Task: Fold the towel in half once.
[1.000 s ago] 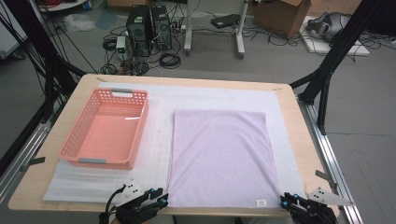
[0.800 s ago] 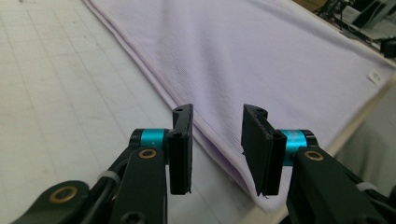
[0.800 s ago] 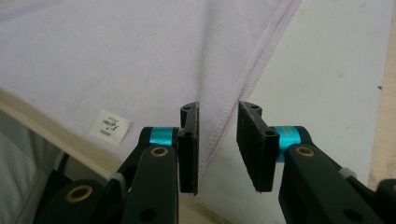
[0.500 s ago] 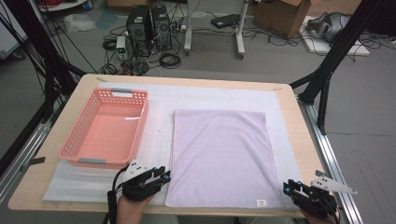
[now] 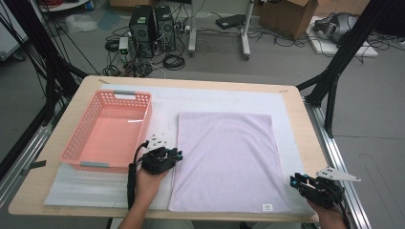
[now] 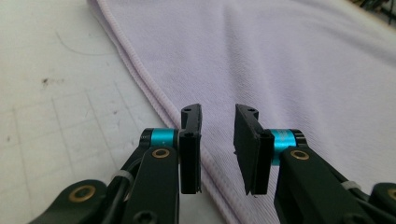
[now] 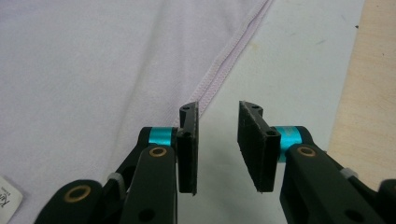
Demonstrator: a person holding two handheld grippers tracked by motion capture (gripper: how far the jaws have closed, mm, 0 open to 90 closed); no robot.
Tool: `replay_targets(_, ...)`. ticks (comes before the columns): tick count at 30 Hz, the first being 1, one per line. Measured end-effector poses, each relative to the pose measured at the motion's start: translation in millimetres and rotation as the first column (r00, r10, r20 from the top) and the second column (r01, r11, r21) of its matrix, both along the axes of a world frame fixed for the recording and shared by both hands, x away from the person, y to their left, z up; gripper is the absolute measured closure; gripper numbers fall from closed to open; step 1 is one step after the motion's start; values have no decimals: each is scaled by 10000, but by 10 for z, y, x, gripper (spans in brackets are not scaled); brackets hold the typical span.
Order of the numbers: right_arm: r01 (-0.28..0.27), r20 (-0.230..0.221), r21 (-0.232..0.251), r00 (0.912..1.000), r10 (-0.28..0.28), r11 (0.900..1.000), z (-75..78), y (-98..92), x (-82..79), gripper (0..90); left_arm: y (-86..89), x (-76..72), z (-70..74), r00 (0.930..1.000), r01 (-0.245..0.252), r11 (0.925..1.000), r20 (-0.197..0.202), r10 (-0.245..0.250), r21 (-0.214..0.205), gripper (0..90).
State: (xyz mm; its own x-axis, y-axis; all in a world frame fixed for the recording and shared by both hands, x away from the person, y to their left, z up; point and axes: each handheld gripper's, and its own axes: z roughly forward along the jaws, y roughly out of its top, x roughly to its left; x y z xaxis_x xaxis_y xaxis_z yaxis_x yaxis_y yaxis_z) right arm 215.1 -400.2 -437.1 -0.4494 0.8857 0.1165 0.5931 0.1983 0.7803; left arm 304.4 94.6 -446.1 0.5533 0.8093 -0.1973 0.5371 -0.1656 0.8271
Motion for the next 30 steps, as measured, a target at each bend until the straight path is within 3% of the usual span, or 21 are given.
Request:
replay_targets(3,5,-14,29,10000,-5,10000,-2,1,8,680,-45,51,-61,9994,-133,9988,-310,148,472,713)
replay_targets(5,-21,-53,-19,10000,20,10000,-2,4,2,679,-74,37,-56,9996,-232,9964,-155,245,809,715)
replay_targets(7,-43,-68,-54,10000,43,10000,-2,11,-5,680,-123,22,-50,9997,-248,9902,76,240,1373,807)
replay_targets(9,-42,-42,-65,10000,41,10000,2,18,-10,679,-125,28,-44,9987,-515,9881,135,501,1447,861)
replay_targets(12,-2,34,-52,10000,3,10000,8,19,-11,677,-15,44,-36,9961,-873,9903,20,876,1078,856)
replay_targets(14,96,18,-30,10000,-96,9999,9,22,5,674,30,34,-48,9948,-1011,9914,-14,1016,829,781)
replay_targets(16,195,40,31,9998,-195,9998,7,27,63,672,42,29,-44,9957,-918,9938,-33,922,625,651)
replay_targets(17,255,47,134,9997,-256,9996,5,35,97,672,49,23,-44,9966,-823,9961,-40,825,319,604)
replay_targets(20,363,39,210,9993,-364,9991,-9,77,221,700,78,7,-40,9984,-538,9980,126,543,-332,529)
replay_targets(25,321,86,565,9994,-326,9979,2,216,487,767,145,-39,-35,9995,-21,9894,296,65,-1452,446)
replay_targets(29,301,-272,10,9992,-301,9995,-89,341,690,780,175,-67,-31,9987,224,9783,484,-127,-2060,411)
replay_targets(30,289,-366,-111,9989,-293,9995,-120,358,713,805,181,-74,-29,9982,285,9784,578,-170,-2048,406)
